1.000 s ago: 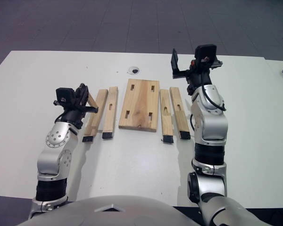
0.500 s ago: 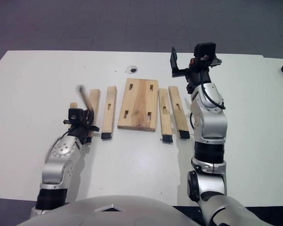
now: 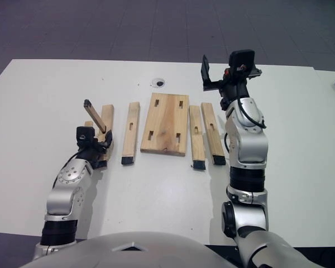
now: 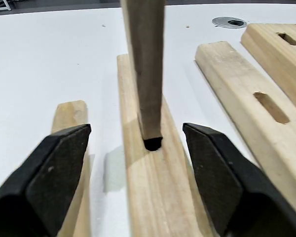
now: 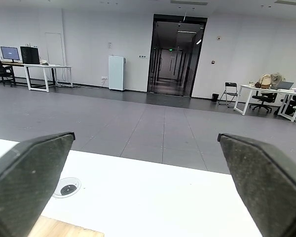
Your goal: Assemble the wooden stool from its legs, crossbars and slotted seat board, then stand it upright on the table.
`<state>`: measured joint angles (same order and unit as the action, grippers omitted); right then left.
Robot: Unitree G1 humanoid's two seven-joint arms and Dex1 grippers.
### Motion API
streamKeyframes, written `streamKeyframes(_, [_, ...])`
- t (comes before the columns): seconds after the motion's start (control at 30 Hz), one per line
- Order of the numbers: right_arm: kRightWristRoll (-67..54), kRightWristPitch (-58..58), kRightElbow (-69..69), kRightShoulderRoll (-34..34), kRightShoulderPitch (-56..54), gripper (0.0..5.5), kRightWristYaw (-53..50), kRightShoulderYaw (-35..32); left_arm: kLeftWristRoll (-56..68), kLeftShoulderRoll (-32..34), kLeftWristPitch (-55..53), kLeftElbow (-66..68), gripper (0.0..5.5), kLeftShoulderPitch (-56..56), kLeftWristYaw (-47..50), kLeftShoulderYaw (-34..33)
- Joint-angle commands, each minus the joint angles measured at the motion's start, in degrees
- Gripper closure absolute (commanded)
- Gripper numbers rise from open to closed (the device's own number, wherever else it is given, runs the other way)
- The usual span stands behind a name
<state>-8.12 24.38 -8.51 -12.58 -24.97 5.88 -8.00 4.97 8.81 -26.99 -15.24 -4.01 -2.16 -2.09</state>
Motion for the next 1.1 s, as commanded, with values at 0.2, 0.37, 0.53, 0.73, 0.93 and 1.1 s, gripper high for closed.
streamKeyframes(0.2, [0.20,-0.28,-0.56,0.13,-0.07,0.10,-0.55,-0.30,6.68,4.35,-5.37,-9.77,0.55,8.48,-6.88,-3.98])
streamKeyframes(0.37, [0.14,-0.50,-0.28,0.40,-0.41,0.10,-0.63,-0.09,10.69,4.83,-8.36,-10.68,0.15,13.71,-7.37,-7.43])
streamKeyframes(0.53, [0.10,-0.77,0.44,0.47,-1.05,0.10,-0.57,0.03,14.16,4.92,-11.16,-8.83,0.15,23.53,-6.09,-10.56])
streamKeyframes(0.73, [0.15,-1.34,1.72,0.87,-2.15,0.10,-0.53,0.36,13.92,4.43,-8.65,0.43,0.15,36.51,-2.43,-12.42])
streamKeyframes(0.93, [0.16,-2.29,2.93,1.16,-3.12,0.10,-0.51,0.70,10.58,5.92,-3.17,9.20,0.15,45.28,-0.69,-11.86])
streamKeyframes(1.1, [0.10,-2.93,3.54,0.93,-3.67,0.10,-0.51,0.62,9.79,7.66,-0.13,12.91,0.15,49.36,-1.60,-12.10])
